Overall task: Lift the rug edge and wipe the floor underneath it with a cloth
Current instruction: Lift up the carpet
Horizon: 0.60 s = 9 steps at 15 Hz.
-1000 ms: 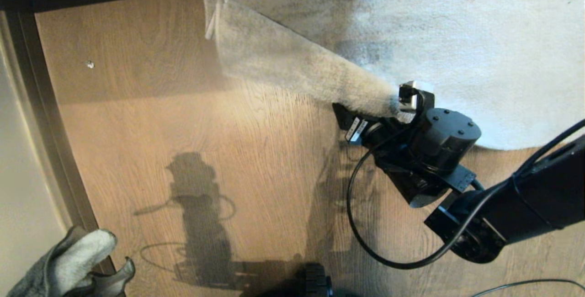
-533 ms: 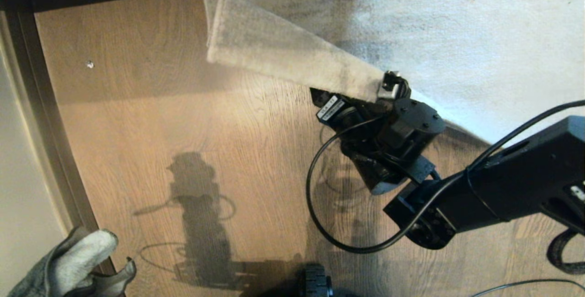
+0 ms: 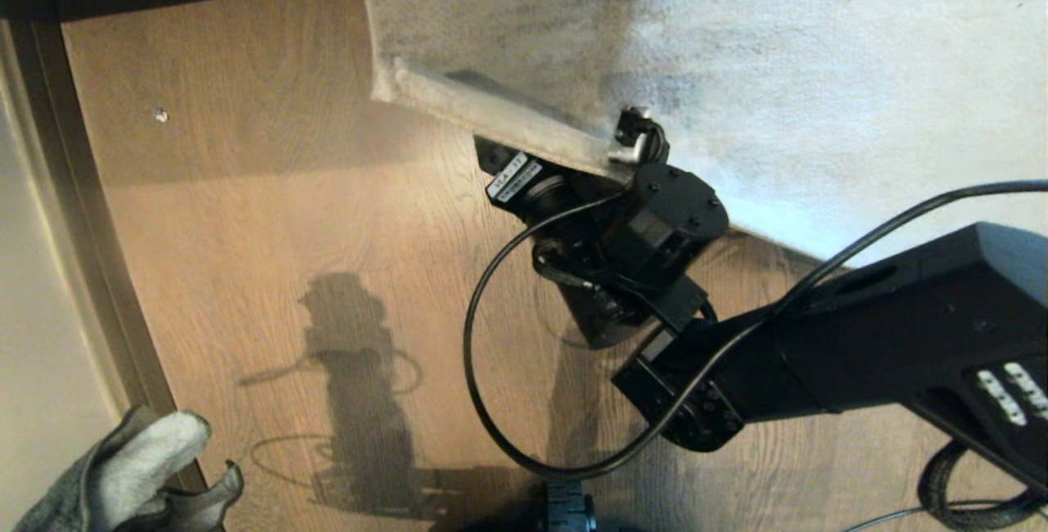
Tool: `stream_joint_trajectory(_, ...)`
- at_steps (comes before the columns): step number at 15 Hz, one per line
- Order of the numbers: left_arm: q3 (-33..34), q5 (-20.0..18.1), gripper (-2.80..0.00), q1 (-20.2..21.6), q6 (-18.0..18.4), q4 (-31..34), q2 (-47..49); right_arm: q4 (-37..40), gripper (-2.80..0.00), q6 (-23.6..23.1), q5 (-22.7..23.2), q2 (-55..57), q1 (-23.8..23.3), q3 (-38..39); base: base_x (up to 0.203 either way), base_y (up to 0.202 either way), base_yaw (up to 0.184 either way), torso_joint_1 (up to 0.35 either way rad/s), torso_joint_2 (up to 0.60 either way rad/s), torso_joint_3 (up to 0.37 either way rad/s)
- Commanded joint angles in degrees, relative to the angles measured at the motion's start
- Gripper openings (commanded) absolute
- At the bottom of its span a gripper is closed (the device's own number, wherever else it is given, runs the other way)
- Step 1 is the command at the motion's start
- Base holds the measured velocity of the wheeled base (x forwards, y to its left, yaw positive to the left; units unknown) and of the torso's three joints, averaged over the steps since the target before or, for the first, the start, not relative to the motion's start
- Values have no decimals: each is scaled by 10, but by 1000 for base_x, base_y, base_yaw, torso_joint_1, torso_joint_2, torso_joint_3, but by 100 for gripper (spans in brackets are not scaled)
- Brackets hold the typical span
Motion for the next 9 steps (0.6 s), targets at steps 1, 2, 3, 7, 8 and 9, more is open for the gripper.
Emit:
stream_joint_trajectory(1, -1, 0, -280, 0, 0, 0, 0, -4, 0, 3, -1, 17, 9, -14, 0, 0, 0, 0, 0, 0)
stream_joint_trajectory(2, 0, 0, -280, 0, 0, 0, 0, -4, 0, 6, 0, 26, 16, -19, 0, 0, 0, 0, 0, 0)
stream_joint_trajectory(3, 0, 0, -280, 0, 0, 0, 0, -5, 0, 22, -1, 34, 22, -24, 0, 0, 0, 0, 0, 0)
stream_joint_trajectory(7, 0, 0, -280, 0, 0, 0, 0, 4, 0, 129, -21, 42, 37, -29, 0, 0, 0, 0, 0, 0)
stream_joint_trajectory(8, 0, 0, -280, 0, 0, 0, 0, 7, 0, 149, -21, 42, 37, -30, 0, 0, 0, 0, 0, 0)
stream_joint_trajectory(9, 0, 0, -280, 0, 0, 0, 0, 8, 0, 170, -21, 42, 37, -31, 0, 0, 0, 0, 0, 0)
